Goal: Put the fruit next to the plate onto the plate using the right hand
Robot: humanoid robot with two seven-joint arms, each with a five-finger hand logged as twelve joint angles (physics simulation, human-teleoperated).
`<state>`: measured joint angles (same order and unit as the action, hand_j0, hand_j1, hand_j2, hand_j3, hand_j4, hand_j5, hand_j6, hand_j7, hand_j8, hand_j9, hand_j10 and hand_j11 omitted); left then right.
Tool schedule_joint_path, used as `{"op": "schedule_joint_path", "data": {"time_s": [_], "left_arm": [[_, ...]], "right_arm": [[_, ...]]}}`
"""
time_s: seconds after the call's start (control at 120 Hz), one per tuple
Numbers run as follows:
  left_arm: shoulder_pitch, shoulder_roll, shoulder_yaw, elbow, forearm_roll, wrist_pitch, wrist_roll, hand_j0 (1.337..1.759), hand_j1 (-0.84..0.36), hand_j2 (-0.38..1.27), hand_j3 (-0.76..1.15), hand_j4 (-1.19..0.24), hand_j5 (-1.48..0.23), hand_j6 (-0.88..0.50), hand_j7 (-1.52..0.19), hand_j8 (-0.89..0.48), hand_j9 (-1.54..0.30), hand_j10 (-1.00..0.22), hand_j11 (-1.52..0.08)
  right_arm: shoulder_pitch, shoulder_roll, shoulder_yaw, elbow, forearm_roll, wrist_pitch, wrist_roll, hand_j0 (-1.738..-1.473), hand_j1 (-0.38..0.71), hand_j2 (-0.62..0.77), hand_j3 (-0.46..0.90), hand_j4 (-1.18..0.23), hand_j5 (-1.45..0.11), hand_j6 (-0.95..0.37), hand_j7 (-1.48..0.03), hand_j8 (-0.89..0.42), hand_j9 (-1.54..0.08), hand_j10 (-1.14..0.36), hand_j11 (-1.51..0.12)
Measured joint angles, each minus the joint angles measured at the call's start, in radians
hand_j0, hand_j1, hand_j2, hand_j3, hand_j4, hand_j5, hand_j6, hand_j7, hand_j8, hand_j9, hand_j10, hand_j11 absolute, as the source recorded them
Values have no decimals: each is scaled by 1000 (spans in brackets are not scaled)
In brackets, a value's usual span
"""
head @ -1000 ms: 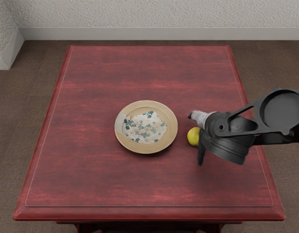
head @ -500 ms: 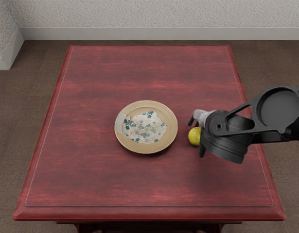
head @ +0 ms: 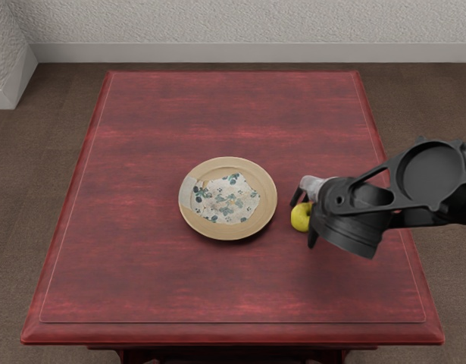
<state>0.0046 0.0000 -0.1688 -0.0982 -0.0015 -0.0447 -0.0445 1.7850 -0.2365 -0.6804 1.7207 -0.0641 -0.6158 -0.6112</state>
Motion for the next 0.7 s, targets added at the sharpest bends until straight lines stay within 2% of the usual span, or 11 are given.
{"op": "schedule_joint_path", "data": {"time_s": [0.192, 0.267, 0.275, 0.333, 0.408, 0.508, 0.6, 0.65, 0.7], "left_arm": [[0, 0, 0, 0, 0, 0, 0, 1658, 53, 50, 0, -247, -321, -247, -321, -247, -321, -247, -321], [0, 0, 0, 0, 0, 0, 0, 1658, 53, 50, 0, -247, -321, -247, -321, -247, -321, -247, -321], [0, 0, 0, 0, 0, 0, 0, 1658, 53, 50, 0, -247, -321, -247, -321, -247, -321, -247, -321], [0, 0, 0, 0, 0, 0, 0, 1658, 53, 50, 0, -247, -321, -247, -321, -247, -321, -247, -321], [0, 0, 0, 0, 0, 0, 0, 1658, 53, 50, 0, -247, -321, -247, -321, -247, -321, -247, -321], [0, 0, 0, 0, 0, 0, 0, 1658, 53, 50, 0, -247, -321, -247, -321, -247, -321, -247, -321], [0, 0, 0, 0, 0, 0, 0, 1658, 53, 50, 0, -247, -321, -247, -321, -247, -321, -247, -321], [0, 0, 0, 0, 0, 0, 0, 1658, 53, 50, 0, -247, -321, -247, -321, -247, -321, -247, -321], [0, 0, 0, 0, 0, 0, 0, 1658, 53, 50, 0, -247, -321, -247, -321, -247, -321, -247, -321]], "right_arm": [[-31, 2, 11, -25, -4, 2, 0, -1655, 134, -54, -4, -487, -490, -406, -547, -428, -515, -471, -516], [-53, 6, 12, -33, -7, 1, 4, -1654, 149, -53, -6, -511, -500, -411, -568, -460, -518, -494, -527], [-55, 7, 12, -34, -8, 0, 4, -1653, 149, -52, -6, -517, -496, -434, -529, -449, -546, -500, -525], [-72, 16, 12, -50, -11, -2, 8, -1655, 162, -57, -4, -531, -491, -244, -878, -243, -934, -490, -556], [-85, 22, 12, -63, -12, -3, 11, -1658, 179, -61, -2, -521, -532, -136, -1109, -143, -1159, -352, -877], [-95, 23, 15, -78, -12, -1, 12, -1657, 213, -82, -2, -471, -692, -134, -1178, -137, -1243, -323, -1018], [-102, 21, 28, -85, 1, -3, 7, -1652, 250, -86, 1, -480, -714, -94, -1262, -154, -1264, -310, -1058], [-104, 19, 34, -88, 4, -2, 6, -1650, 256, -71, 0, -517, -733, -112, -1235, -161, -1259, -301, -1068], [-105, 11, 38, -89, 4, 1, 8, -1650, 256, -36, -1, -523, -759, -165, -1169, -237, -1185, -368, -1030]]}}
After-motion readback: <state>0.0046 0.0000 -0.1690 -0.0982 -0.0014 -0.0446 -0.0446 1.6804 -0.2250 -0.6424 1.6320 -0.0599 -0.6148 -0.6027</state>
